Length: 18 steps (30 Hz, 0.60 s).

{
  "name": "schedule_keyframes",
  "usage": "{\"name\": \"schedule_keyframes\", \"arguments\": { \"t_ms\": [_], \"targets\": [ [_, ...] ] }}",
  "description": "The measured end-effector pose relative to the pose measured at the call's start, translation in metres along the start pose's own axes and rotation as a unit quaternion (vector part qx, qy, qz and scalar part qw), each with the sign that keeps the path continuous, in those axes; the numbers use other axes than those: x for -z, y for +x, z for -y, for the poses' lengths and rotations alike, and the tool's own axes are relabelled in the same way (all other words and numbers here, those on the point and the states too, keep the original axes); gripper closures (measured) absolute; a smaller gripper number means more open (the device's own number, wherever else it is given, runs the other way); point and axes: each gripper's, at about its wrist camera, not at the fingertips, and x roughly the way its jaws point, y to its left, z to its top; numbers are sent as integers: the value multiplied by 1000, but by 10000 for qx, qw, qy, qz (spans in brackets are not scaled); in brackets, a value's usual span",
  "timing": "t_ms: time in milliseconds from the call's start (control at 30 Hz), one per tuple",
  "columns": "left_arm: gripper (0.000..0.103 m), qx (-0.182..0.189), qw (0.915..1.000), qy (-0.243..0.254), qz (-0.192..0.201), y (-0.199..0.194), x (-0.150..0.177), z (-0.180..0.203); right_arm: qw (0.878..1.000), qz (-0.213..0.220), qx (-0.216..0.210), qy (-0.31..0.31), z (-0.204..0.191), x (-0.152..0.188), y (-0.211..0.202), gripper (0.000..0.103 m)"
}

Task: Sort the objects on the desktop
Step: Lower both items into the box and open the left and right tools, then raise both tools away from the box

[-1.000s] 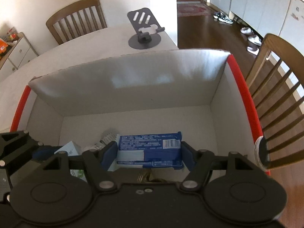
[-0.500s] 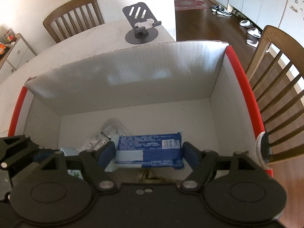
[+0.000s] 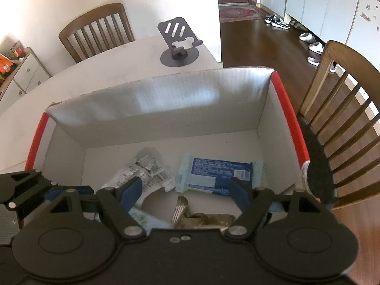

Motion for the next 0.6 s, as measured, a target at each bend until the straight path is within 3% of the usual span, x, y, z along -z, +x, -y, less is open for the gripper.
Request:
{"name": "schedule_keyframes", "arguments": {
  "t_ms": [533,600],
  "targets": [
    [16,101,9992,10,376,-43,10,13,9994,332,-83,-57,-13,9,-40,23],
    [12,86,9989,71,456,-51,13,15,9991,391,-100,-95,-16,12,-47,23]
  ]
}}
